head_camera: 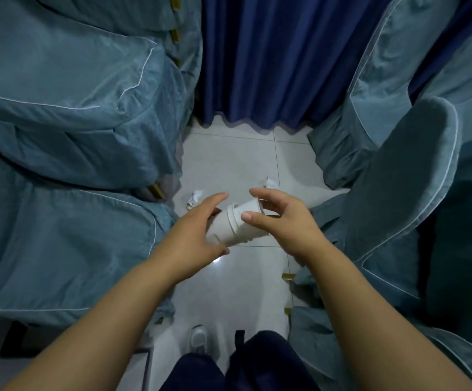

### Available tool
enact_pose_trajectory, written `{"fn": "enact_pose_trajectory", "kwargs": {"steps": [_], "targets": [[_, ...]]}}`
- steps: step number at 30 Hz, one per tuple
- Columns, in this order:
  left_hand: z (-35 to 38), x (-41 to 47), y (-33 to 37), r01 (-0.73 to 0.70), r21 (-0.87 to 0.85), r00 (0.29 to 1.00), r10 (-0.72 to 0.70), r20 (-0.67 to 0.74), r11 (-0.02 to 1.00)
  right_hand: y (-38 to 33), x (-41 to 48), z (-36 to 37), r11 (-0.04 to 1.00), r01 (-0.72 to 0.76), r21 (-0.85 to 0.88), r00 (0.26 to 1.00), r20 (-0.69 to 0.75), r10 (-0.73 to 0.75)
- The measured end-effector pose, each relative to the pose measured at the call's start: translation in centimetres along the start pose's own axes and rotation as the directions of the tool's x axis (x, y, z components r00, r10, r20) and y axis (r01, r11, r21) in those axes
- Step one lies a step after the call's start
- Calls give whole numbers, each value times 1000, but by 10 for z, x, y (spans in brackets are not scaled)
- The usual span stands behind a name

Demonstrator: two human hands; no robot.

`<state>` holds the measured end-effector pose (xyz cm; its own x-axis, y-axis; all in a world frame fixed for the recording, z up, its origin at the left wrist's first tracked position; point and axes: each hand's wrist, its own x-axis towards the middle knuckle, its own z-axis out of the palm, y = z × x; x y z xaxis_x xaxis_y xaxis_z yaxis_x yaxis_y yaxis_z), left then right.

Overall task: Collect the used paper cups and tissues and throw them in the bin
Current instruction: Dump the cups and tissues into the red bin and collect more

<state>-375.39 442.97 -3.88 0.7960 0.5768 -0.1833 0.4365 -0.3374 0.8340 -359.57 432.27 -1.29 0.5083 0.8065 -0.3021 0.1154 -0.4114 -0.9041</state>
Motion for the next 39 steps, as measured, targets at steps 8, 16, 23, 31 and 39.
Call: {"fn": "enact_pose_trajectory", "kwargs": {"steps": [8, 16, 23, 31, 39], "targets": [[0, 69, -13, 53, -17, 998, -52, 23, 998, 6, 70, -16, 993, -107, 48, 988, 118, 100], [9, 181, -15, 118, 51, 991, -115, -65, 992, 18, 199, -53, 990, -128, -57, 961, 240, 138], [22, 264, -27, 277, -83, 948, -286, -142, 957, 33, 314, -99, 980, -145, -133, 975, 150, 164], [48, 327, -93, 355, -238, 910, -393, -134, 904, 99, 405, -81, 939, -259, -227, 938, 175, 300], [92, 393, -230, 407, -321, 864, -475, -169, 855, 235, 506, -25, 905, -310, -291, 921, 145, 362]]}}
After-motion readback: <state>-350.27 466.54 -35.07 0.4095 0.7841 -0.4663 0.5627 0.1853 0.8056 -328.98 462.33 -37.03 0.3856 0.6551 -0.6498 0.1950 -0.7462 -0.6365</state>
